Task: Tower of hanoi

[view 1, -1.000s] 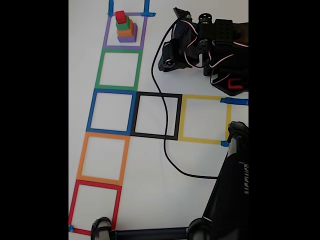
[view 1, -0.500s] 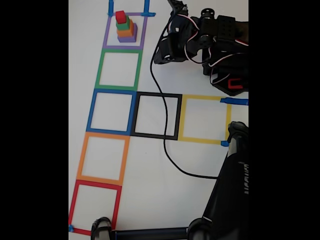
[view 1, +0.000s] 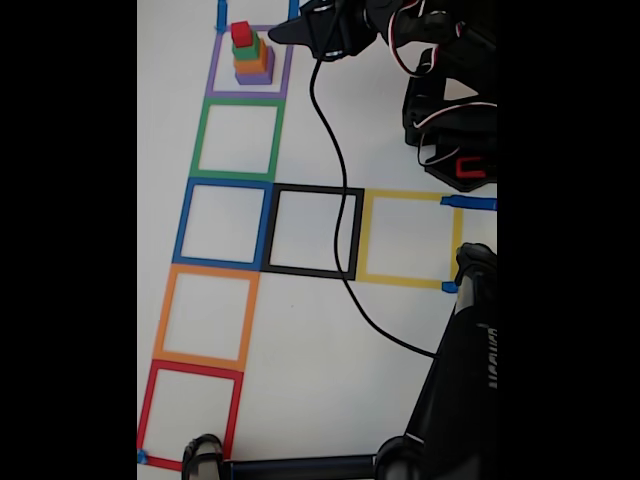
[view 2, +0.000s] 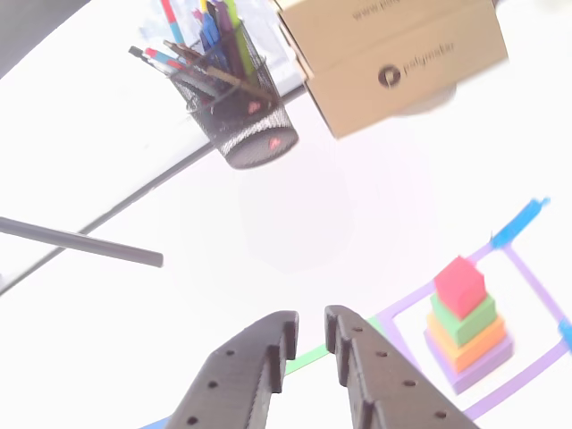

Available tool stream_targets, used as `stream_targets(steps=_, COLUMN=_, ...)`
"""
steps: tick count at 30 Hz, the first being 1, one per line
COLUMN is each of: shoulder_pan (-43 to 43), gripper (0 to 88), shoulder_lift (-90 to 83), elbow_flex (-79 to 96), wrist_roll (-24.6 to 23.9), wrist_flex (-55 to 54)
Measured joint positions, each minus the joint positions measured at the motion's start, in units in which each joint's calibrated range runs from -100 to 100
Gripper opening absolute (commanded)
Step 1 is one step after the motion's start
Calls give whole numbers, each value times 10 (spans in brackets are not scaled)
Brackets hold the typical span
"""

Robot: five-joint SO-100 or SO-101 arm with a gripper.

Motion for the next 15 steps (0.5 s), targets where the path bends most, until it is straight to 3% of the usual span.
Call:
stream_targets(steps=4, shoulder_pan=49, gripper=14, shoulder_lift=34, elbow_flex=-28, wrist_roll=324, wrist_flex=-23)
stream_targets(steps=6, shoulder_pan=69, gripper=13, shoulder_lift=44, elbow_flex=-38, wrist_roll=471, wrist_flex=-21)
stream_targets(steps=7, shoulder_pan=76, gripper=13, shoulder_lift=47, elbow_flex=-42, wrist_roll=520, wrist_flex=-17)
stream_targets(steps=10, shoulder_pan=104, gripper=13, shoulder_lift=49, elbow_flex=-54, wrist_roll=574, wrist_flex=10)
stream_targets(steps=15, shoulder_pan=121, gripper=13, shoulder_lift=49, elbow_flex=-83, wrist_roll=592, wrist_flex=59)
